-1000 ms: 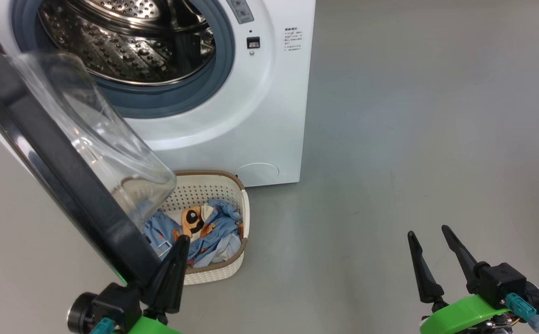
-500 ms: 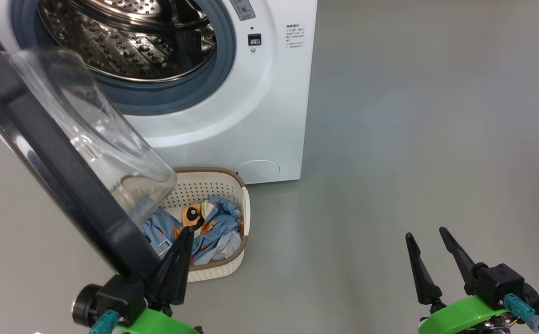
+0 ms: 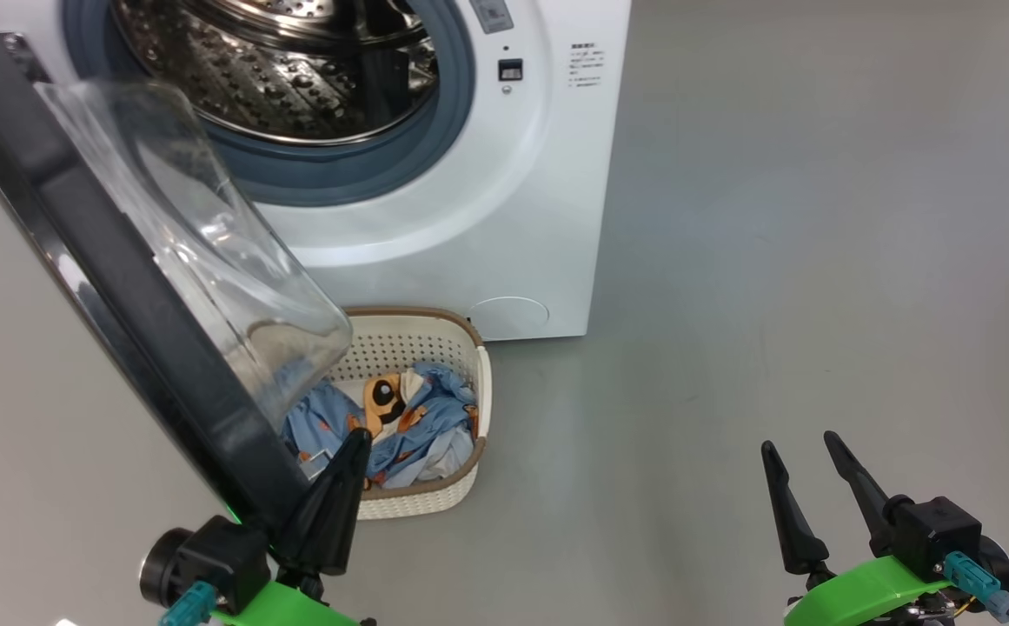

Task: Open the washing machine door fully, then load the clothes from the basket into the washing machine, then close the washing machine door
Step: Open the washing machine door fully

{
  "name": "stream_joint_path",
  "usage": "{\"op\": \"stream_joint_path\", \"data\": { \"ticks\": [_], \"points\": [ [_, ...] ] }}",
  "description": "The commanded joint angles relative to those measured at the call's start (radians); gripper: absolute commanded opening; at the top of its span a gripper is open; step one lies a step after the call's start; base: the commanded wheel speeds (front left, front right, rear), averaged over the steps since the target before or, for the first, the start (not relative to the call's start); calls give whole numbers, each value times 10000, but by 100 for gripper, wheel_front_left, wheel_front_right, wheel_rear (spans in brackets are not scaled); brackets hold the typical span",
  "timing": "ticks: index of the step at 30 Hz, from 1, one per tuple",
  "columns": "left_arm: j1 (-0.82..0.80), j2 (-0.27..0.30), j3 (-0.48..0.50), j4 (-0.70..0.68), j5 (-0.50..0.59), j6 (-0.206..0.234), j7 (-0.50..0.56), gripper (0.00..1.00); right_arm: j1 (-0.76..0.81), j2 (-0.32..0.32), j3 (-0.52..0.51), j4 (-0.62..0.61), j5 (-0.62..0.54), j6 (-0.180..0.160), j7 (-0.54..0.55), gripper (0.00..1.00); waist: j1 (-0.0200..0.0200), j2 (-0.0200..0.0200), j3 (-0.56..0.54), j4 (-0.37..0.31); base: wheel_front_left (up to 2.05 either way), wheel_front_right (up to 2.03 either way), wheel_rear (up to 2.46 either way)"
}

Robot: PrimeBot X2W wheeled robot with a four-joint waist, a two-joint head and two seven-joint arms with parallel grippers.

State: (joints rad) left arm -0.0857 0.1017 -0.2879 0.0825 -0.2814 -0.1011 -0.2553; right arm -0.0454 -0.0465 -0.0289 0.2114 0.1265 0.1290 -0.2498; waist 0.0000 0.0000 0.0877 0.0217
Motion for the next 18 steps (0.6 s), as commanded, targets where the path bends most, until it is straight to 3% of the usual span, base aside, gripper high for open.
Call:
{"op": "stream_joint_path", "data": {
  "ticks": [1, 18],
  "points": [
    [-171, 156, 498, -209, -11, 113, -64, 0, -342, -37, 248, -182, 127, 17, -120, 100, 0, 0, -25, 126, 0, 0, 0],
    [543, 260, 754, -676, -258, 691, 219, 0, -379, -37, 153, -167, 157, 17, -120, 100, 0, 0, 94, 1089, 0, 0, 0]
  ]
}}
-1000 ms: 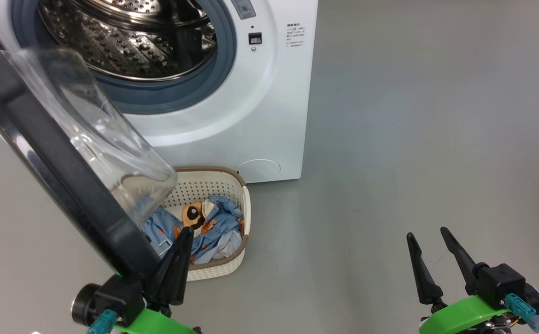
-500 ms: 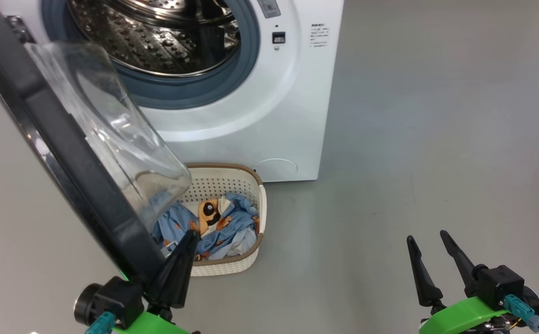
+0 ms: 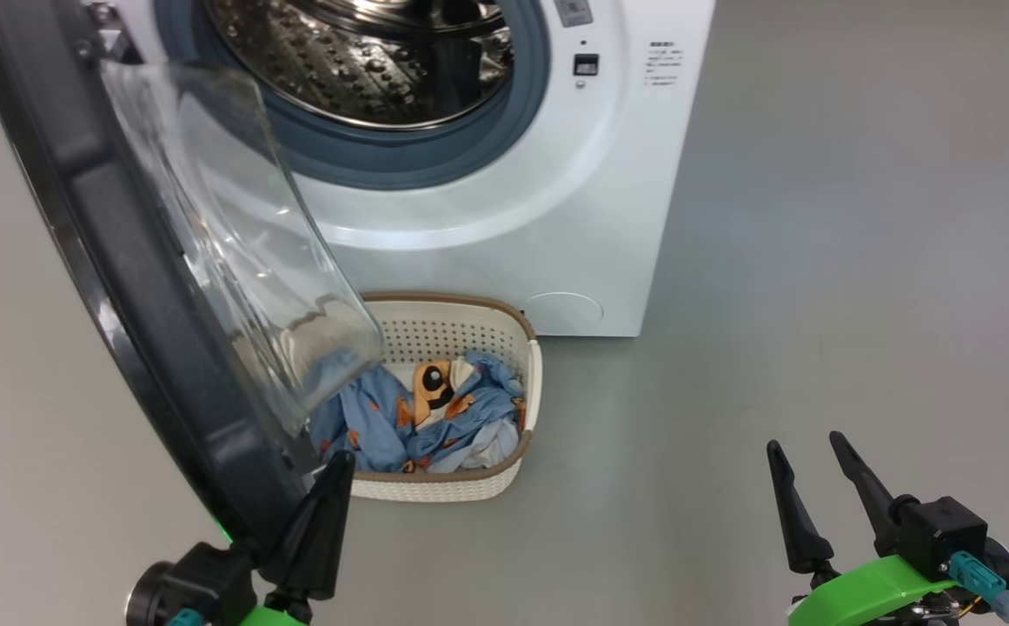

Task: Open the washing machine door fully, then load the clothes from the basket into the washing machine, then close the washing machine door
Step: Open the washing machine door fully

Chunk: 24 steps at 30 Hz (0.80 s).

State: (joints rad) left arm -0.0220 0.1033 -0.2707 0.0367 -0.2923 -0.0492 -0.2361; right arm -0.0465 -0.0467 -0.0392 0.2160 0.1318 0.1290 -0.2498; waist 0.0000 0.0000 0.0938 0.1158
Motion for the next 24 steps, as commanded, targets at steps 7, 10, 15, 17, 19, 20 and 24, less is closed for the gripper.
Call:
{"op": "stream_joint_path", "data": {
  "ticks": [7, 10, 15, 17, 19, 20, 24],
  "points": [
    [62, 343, 828, -314, -267, 423, 90, 0, -432, -35, 234, -160, 114, 17, -120, 100, 0, 0, 4, 592, 0, 0, 0],
    [174, 385, 1041, -328, -387, 575, 99, 0, -419, -35, 257, -135, 123, 17, -120, 100, 0, 0, -33, 743, 0, 0, 0],
    [400, 546, 1423, -389, -510, 793, 78, 0, -435, -35, 335, -131, 89, 17, -120, 100, 0, 0, -58, 911, 0, 0, 0],
    [493, 629, 1595, -410, -562, 884, 69, 0, -449, -35, 331, -118, 70, 17, -120, 100, 0, 0, -79, 996, 0, 0, 0],
    [581, 664, 1753, -470, -618, 1008, 72, 0, -445, -35, 333, -109, 55, 17, -120, 100, 0, 0, -96, 1079, 0, 0, 0],
    [616, 685, 1836, -506, -639, 1078, 76, 0, -442, -35, 336, -105, 49, 17, -120, 100, 0, 0, -100, 1112, 0, 0, 0],
    [641, 742, 2283, -488, -892, 1298, 64, 0, -441, -35, 382, -71, 39, 17, -120, 100, 0, 0, -110, 1204, 0, 0, 0]
  ]
}}
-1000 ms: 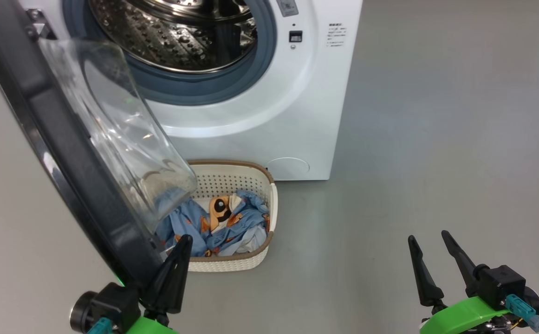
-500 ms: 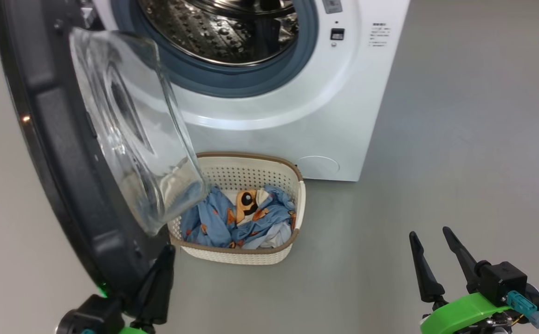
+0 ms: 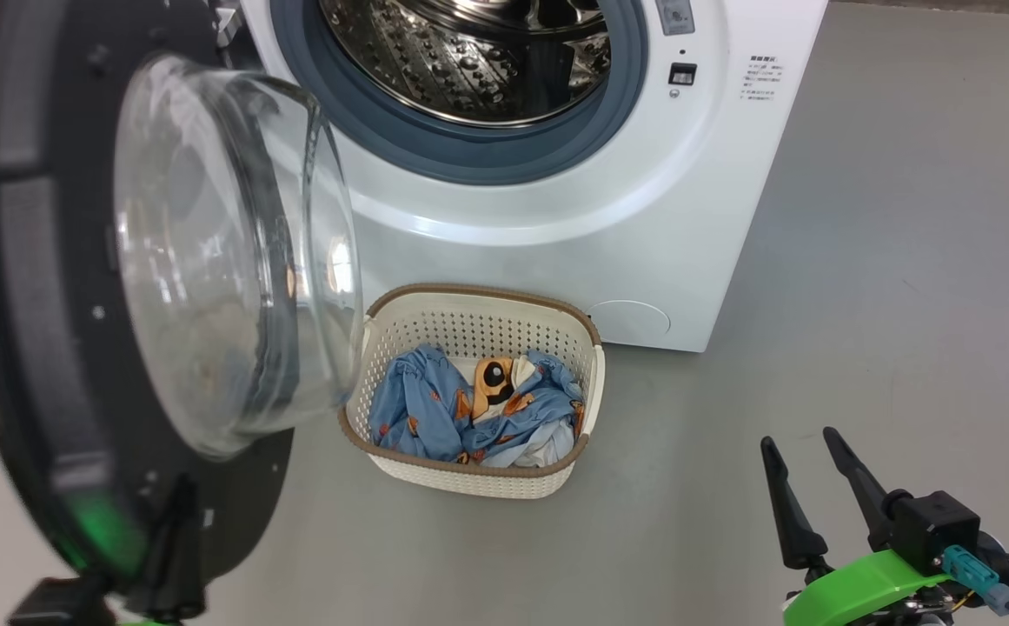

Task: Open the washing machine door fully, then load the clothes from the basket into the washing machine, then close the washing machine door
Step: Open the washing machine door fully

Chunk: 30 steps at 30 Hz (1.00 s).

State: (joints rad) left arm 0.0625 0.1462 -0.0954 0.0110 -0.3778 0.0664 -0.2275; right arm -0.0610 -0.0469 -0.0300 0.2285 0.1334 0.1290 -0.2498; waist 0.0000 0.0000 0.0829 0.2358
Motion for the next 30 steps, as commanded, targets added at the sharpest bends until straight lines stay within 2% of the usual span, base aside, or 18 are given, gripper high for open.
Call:
{"op": "stream_joint_path", "data": {
  "ticks": [1, 10, 20, 30],
  "points": [
    [-211, 297, 678, -211, -170, 178, -35, 0, -311, -33, 311, -187, 28, 17, -120, 100, 0, 0, -1, 5, 0, 0, 0],
    [-483, 724, 1859, 247, -598, 493, -172, 0, -568, -33, 527, -156, -130, 17, -120, 100, 0, 0, 193, -187, 0, 0, 0],
    [-1545, 1382, 3067, 1990, -1096, 453, -290, 0, -767, -33, 596, -97, -104, 17, -120, 100, 0, 0, 522, -515, 0, 0, 0],
    [-2603, 1712, 4367, 3399, -1183, 437, -338, 0, -835, -33, 507, -99, -121, 17, -120, 100, 0, 0, 676, -697, 0, 0, 0]
  ]
}}
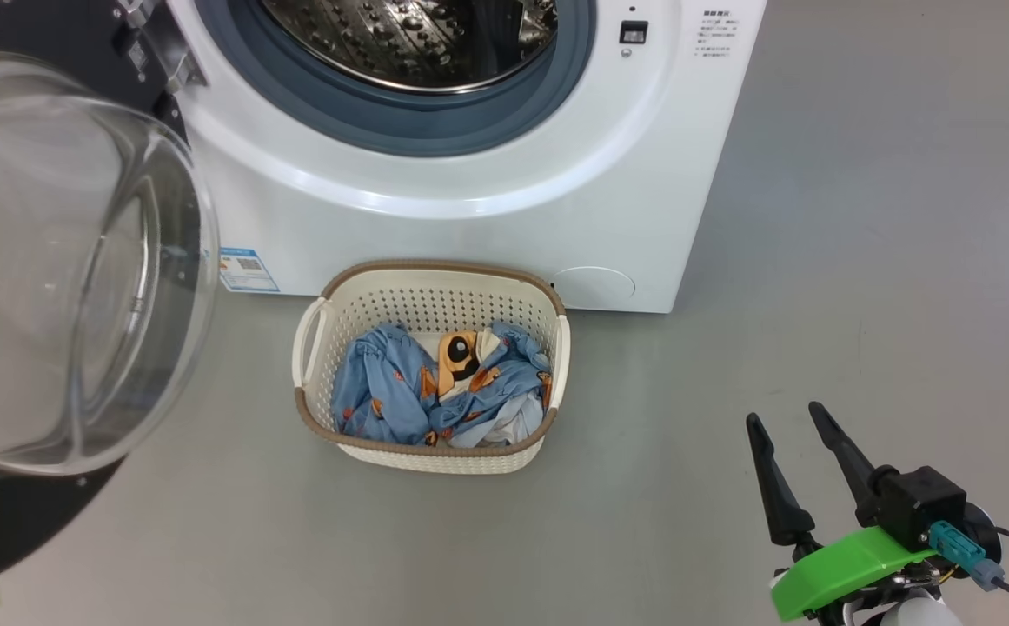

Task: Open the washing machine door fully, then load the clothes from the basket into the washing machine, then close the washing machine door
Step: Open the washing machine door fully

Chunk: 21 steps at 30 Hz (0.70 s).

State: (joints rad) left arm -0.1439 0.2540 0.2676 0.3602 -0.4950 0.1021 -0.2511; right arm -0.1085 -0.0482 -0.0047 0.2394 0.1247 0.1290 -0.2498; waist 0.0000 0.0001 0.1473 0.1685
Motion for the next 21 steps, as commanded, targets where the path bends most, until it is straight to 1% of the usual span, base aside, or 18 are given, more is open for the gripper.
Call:
{"op": "stream_joint_path", "data": {
  "ticks": [1, 6, 9, 15, 21],
  "points": [
    [-638, 682, 923, -40, 26, 24, -103, 0, -391, -20, 263, -200, -41, 17, -120, 100, 0, -1, 62, -47, 0, 0, 0],
    [-999, 828, 1640, 424, 350, -253, -105, 0, -521, -20, 368, -189, -53, 17, -120, 100, 0, -1, 150, -141, 0, 0, 0],
    [-1149, 764, 1900, 599, 608, -436, -105, 0, -554, -20, 361, -173, -56, 17, -120, 100, 0, -1, 155, -189, 0, 0, 0],
    [-1263, 426, 2205, 661, 1128, -743, -106, 0, -541, -20, 337, -166, 24, 17, -120, 100, 0, -1, 94, -251, 0, 0, 0],
    [-1169, 2, 2361, 143, 1666, -1057, -106, 0, -474, -20, 261, -187, 100, 17, -120, 100, 0, -1, -5, -264, 0, 0, 0]
  ]
}}
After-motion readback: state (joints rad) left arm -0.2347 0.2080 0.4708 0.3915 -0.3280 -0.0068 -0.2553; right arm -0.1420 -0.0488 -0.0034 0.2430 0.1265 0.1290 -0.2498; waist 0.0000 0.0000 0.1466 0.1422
